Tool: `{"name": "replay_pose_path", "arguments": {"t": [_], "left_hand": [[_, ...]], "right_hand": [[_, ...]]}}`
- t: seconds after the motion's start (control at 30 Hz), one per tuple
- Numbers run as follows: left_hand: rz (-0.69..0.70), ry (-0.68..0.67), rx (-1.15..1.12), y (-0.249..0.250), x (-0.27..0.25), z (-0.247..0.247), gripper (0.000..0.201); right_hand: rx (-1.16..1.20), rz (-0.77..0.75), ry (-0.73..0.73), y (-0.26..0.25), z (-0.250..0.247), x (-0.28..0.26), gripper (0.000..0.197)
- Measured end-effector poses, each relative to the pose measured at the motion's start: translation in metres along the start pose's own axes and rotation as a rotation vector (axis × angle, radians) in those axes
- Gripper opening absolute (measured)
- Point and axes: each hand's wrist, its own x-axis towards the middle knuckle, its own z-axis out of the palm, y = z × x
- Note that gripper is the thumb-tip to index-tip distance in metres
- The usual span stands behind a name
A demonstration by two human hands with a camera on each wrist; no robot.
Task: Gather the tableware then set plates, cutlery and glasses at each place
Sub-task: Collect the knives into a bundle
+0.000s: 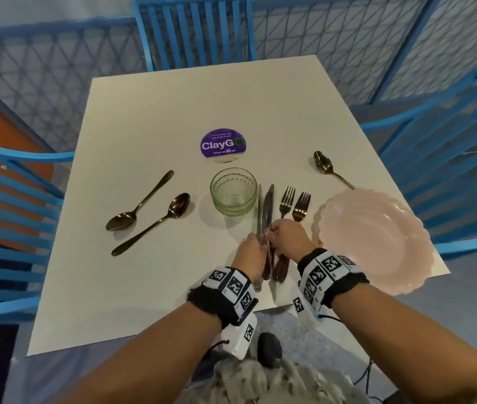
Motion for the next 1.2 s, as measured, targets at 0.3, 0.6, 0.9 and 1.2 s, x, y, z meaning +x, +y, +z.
{"name": "replay_pose_path", "arguments": {"t": [0.3, 0.6, 0.9, 1.2], "left_hand": [[0.008, -0.064, 0.064, 0.011, 0.0, 0.007, 0.02], [0.029, -0.011, 0.12, 0.018, 0.005, 0.007, 0.016], [0.061, 0.054, 0.199, 0.011, 0.012, 0.002, 0.034], [0.115, 0.07, 0.225, 0.001, 0.017, 0.0, 0.053]], "right_hand": [[-0.091, 0.014, 0.037, 0.006, -0.007, -0.001, 0.026], [-0.05, 0.083, 0.053, 0.012, -0.011, -0.002, 0.024], [0.098, 0.018, 0.081, 0.018, -0.004, -0.006, 0.018], [-0.152, -0.007, 0.163, 0.022, 0.001, -0.034, 0.054]]}}
